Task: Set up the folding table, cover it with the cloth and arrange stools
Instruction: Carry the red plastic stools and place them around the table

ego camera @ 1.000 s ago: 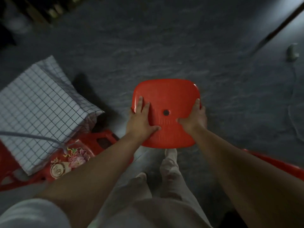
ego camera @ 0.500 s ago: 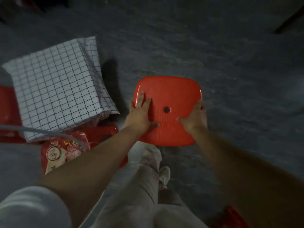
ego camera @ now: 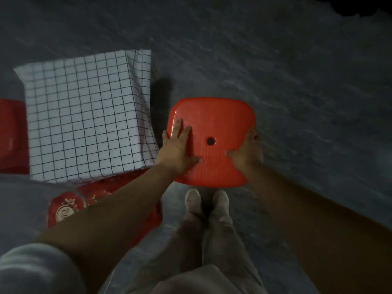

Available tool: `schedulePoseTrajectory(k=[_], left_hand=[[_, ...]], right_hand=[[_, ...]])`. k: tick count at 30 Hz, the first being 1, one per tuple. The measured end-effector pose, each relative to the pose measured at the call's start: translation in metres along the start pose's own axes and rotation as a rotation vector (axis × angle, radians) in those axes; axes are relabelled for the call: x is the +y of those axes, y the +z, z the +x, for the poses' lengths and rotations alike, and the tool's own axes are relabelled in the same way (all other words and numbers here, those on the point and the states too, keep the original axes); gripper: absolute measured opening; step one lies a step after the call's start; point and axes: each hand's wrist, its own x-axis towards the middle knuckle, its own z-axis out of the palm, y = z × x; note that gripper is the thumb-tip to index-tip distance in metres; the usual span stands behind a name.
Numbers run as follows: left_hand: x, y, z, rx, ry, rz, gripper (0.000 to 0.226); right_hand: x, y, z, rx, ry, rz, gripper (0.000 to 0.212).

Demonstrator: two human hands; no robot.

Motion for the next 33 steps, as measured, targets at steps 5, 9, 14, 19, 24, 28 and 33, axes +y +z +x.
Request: schedulePoseTrajectory(k=[5,9,14,19,24,28,33], left_hand=[[-0.024,-0.017,0.052,0.012,-0.068,-0.056,0.123],[-0.043,-0.022,0.094,0.042,-0.130,-0.079,0.123],[-0.071,-0.017,0.147,0.061,-0.212,-0.083,0.121],[-0.102,-0.011,0.184,0.080,-0.261,-0.097,0.120],[-0.126,-0.012,0.203,0.075,-0.316,-0.116,0.120],[-0.135,-0.011,0.215,0.087,-0.331,-0.126,0.118],[-0.137,-0.005,0.223,0.079,-0.355,-0.145,0.119]], right_hand=[[-0.043,0.017,0.059,-0.014,-0.063,-0.051,0.115],[-0.074,0.037,0.109,-0.044,-0.095,-0.084,0.116],[-0.105,0.069,0.168,-0.108,-0.115,-0.100,0.117],[-0.131,0.098,0.210,-0.181,-0.152,-0.164,0.114],[-0.154,0.121,0.234,-0.236,-0.177,-0.194,0.114],[-0.166,0.128,0.248,-0.232,-0.204,-0.240,0.114],[-0.171,0.130,0.258,-0.255,-0.223,-0.285,0.113]])
